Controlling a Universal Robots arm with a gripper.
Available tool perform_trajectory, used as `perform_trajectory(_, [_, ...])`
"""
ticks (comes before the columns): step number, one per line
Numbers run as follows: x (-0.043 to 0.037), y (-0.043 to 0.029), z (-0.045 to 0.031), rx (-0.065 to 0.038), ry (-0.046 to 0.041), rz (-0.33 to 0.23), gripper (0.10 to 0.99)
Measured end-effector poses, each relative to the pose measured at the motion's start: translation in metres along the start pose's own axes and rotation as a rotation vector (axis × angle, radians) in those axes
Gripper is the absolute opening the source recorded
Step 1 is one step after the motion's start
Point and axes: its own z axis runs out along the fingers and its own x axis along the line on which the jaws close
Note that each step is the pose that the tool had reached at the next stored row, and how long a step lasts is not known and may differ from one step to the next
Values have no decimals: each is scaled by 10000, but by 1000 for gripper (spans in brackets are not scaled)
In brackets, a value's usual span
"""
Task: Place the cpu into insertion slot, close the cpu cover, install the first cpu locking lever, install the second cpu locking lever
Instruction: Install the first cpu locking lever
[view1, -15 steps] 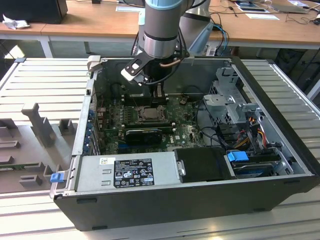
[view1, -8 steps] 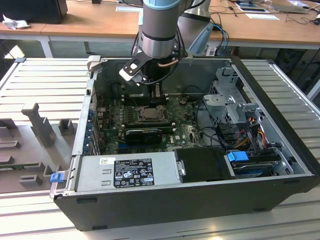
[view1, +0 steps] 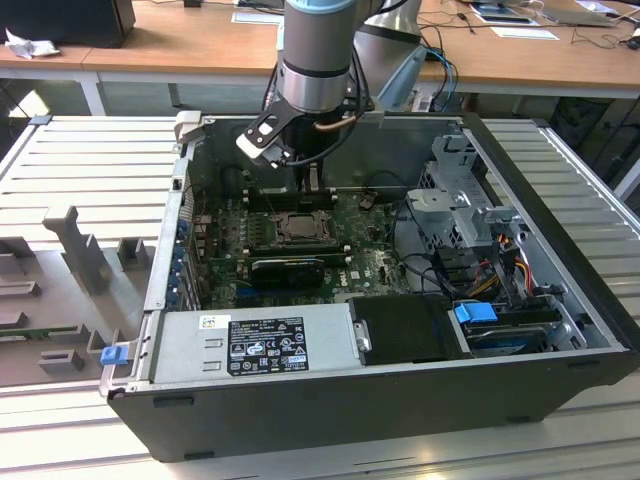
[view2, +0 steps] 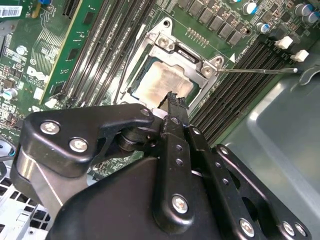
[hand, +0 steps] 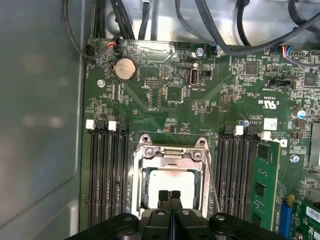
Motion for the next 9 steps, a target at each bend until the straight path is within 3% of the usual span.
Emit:
perform_trajectory(3, [1,-1,-45,0,-2,1,106])
perform_trajectory(5, [2,-3,-146,0,-2,0,106])
perform_trajectory(9, [3,-4,-209,0,-2,0,106])
